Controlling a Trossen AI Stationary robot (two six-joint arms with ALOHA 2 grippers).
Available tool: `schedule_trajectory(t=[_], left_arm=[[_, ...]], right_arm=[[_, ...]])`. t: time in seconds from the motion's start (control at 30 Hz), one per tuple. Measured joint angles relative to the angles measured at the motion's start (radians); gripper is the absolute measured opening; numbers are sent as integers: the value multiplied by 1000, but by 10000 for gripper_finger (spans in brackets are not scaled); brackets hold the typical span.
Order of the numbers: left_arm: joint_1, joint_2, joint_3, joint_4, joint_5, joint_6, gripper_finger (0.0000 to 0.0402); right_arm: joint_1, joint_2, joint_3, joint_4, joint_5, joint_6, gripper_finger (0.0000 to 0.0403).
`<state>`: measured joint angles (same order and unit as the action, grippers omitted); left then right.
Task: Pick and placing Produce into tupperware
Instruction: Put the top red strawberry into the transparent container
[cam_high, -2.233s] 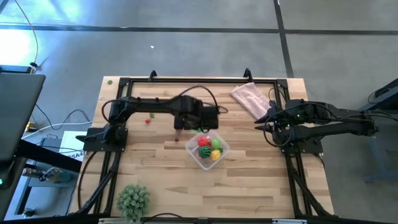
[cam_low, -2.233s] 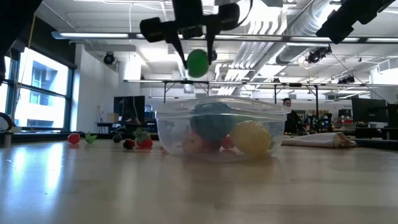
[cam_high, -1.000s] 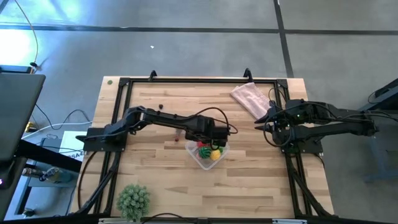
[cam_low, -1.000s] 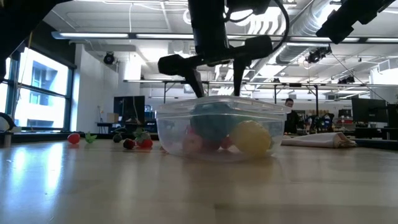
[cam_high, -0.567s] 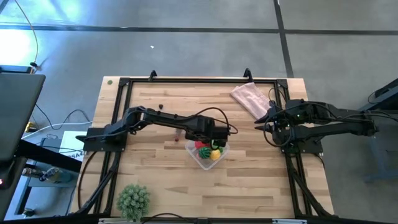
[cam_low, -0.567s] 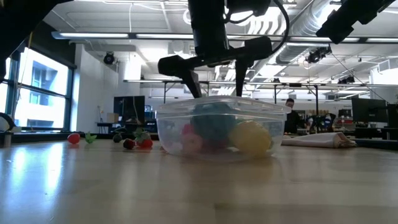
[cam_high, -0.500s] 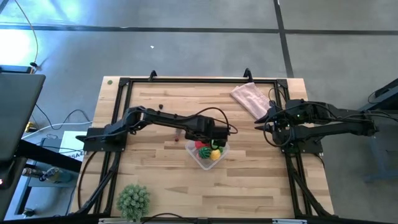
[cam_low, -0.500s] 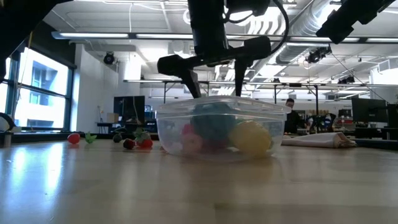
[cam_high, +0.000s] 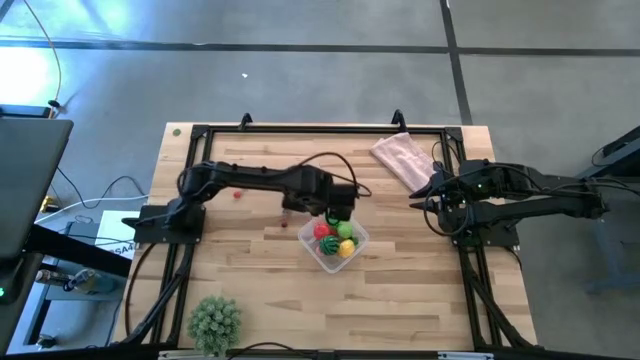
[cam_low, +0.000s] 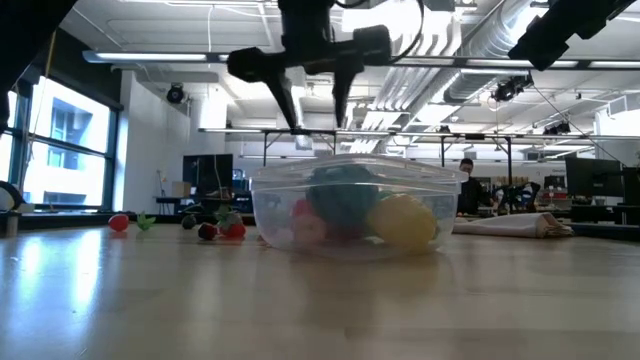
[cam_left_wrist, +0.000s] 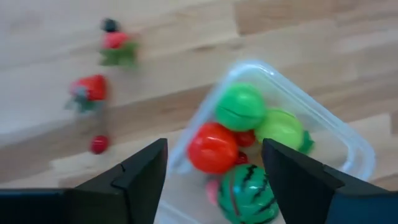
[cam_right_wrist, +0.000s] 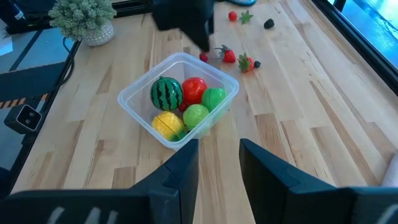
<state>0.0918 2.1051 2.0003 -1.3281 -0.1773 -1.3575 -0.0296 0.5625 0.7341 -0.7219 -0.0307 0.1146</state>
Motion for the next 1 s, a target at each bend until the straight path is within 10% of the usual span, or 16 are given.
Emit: schedule_trajectory(t=[1.0], left_arm=[[124, -24, 0, 5, -42, 757, 154]], right_arm=[[0, 0, 0, 0, 0, 0, 105]])
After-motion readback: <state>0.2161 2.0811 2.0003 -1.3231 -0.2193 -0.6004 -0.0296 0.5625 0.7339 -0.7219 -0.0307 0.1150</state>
